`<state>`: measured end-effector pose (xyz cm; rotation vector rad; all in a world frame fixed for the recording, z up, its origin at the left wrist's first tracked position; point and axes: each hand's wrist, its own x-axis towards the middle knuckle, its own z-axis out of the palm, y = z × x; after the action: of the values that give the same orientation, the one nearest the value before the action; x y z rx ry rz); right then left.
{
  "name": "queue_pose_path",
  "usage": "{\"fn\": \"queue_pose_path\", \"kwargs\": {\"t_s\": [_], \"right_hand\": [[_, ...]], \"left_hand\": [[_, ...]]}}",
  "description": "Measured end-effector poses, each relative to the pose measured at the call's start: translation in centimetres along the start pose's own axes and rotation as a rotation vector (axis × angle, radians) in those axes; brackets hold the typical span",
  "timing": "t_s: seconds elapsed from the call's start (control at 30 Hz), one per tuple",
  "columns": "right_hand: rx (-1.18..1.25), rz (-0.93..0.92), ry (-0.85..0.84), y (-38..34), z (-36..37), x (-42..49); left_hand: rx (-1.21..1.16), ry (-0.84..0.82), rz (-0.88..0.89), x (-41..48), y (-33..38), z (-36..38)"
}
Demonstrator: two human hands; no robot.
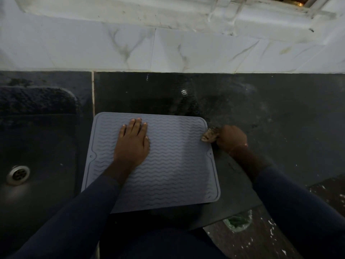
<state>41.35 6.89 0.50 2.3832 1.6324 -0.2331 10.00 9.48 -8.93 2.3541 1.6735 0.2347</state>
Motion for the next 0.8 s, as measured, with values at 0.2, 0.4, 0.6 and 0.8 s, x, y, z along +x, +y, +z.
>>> {"fn": "queue_pose_path", "kwargs": {"t_s": [0.2, 0.4, 0.6, 0.8], "right_hand": [[0.28, -0.419, 0.167, -12.5, 0.4, -4.3], [-0.066, -0.577, 0.137, -9.6, 4.0, -3.9], [-0.079, -0.035, 0.033, -0.4, 0.9, 0.0], [0.345, -0.352, 0.231, -10.0, -0.3, 0.3]], "left_hand": [[0.027, -0.02, 0.005, -0.1, 0.0, -0.1], [0.021, -0.017, 0.008, -0.1, -0.1, -0.2], [-0.002, -0.006, 0.014, -0.1, 0.0, -0.2], [0.009, -0.023, 0.002, 0.1, 0.1, -0.1]]}}
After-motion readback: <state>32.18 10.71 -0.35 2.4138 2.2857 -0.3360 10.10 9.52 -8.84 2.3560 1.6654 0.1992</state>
